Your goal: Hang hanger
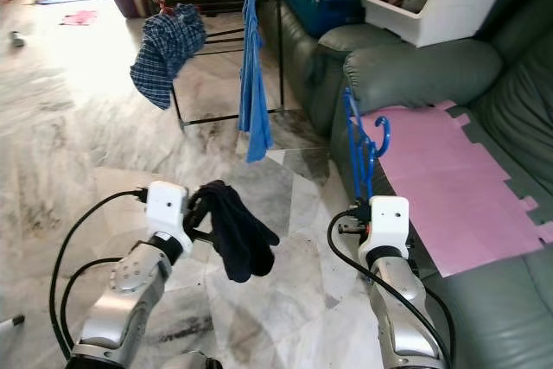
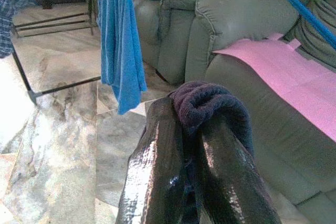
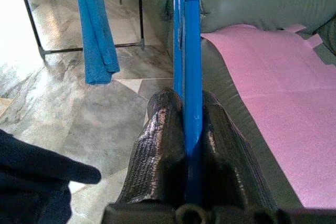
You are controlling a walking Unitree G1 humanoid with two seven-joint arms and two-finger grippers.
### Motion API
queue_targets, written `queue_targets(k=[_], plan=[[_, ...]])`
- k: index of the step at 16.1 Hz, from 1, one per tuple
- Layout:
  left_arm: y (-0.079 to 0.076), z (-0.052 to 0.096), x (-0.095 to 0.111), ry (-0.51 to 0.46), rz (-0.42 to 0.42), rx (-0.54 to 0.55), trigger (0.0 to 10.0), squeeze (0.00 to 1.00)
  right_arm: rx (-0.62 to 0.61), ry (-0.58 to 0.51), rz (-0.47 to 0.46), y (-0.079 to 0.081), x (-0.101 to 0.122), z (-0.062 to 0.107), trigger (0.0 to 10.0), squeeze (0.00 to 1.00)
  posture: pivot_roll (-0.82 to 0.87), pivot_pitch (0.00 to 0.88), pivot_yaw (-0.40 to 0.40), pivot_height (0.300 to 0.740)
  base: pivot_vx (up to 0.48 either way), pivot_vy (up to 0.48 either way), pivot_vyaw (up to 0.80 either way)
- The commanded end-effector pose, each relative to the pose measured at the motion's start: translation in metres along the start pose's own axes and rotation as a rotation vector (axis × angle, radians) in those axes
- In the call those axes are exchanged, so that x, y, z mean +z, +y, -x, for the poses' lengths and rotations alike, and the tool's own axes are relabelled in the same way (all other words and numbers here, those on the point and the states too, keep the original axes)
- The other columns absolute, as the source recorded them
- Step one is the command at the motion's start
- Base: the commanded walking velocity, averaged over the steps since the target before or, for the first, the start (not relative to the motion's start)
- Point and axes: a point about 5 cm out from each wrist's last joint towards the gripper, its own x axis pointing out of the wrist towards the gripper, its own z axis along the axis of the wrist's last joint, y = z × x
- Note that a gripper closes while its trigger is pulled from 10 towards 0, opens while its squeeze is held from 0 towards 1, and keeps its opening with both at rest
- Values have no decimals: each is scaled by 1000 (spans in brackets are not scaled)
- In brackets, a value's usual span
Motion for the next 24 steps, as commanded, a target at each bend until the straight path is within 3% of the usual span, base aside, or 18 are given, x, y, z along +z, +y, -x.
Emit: queue_targets(k=[1,14,24], plan=[[-1,0,4,-17,4,-9,10000,0,1,4,1,0,0,0,10000,0,-14,107,-23,740,0,371,-750],[-1,-1,4,-14,-5,-18,10000,0,2,2,14,2,0,-2,10000,0,-11,103,-20,740,0,393,0],[-4,-2,8,-44,-14,-38,10000,0,9,5,22,3,-2,-3,10000,0,-4,93,-23,740,0,0,0]])
